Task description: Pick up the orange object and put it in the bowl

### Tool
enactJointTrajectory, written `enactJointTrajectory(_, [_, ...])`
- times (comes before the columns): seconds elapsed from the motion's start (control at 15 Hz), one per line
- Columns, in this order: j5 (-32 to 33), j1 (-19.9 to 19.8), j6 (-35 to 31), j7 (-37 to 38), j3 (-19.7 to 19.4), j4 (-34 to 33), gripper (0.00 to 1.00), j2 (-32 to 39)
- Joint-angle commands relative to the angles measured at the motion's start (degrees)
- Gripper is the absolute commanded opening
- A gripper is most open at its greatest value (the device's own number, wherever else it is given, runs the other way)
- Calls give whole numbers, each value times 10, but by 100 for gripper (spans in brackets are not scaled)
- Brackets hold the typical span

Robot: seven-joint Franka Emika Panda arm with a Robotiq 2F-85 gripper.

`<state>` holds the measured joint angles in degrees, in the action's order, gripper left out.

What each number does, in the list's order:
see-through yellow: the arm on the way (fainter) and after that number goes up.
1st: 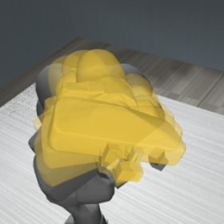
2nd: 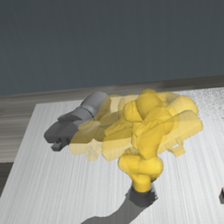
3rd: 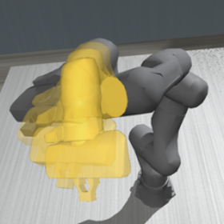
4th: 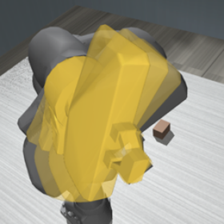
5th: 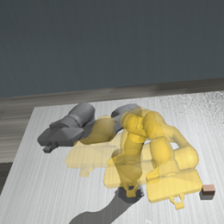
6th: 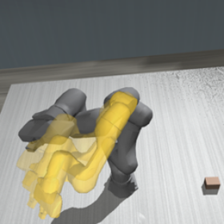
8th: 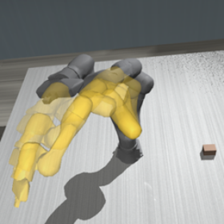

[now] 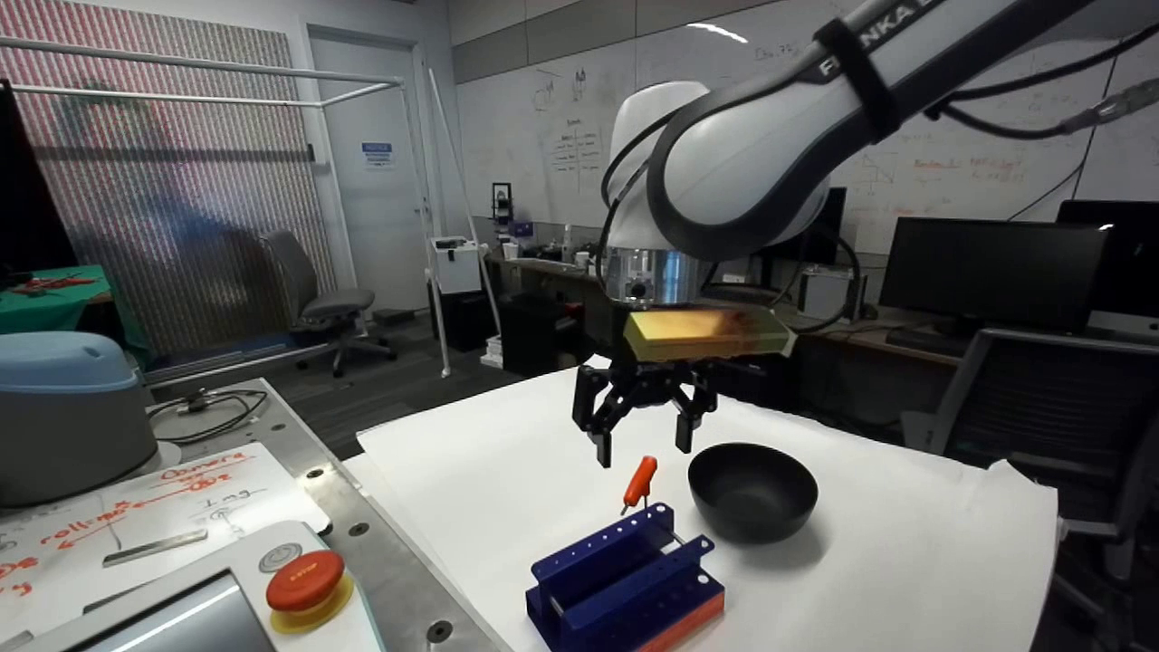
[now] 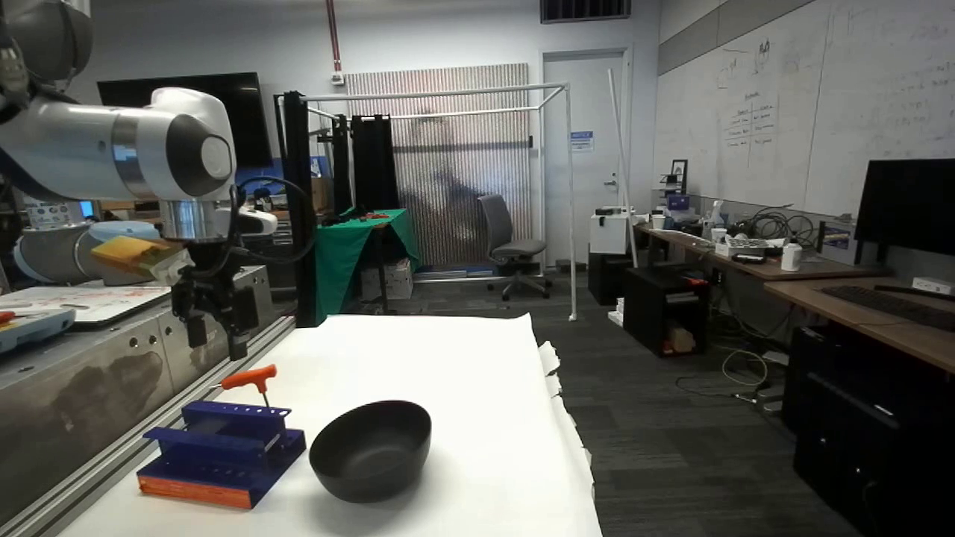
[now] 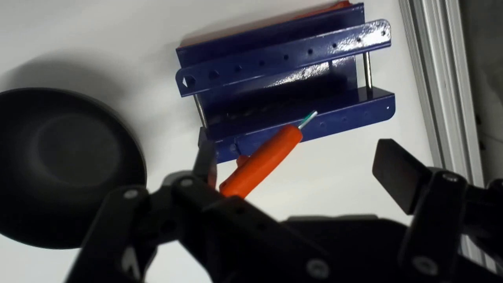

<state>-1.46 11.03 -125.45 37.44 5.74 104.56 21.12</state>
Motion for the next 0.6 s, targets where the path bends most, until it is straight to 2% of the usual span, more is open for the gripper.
enactJointTrajectory(0.0, [13,21,4,51,-25,-75,100,62])
enactJointTrajectory(0.13, [8,23,5,63,-33,-92,100,82])
enactJointTrajectory(0.2, [8,25,5,70,-38,-98,75,90])
enactJointTrajectory(0.27, [6,24,10,72,-40,-104,74,97])
enactJointTrajectory(0.53, [0,24,24,86,-44,-116,42,113])
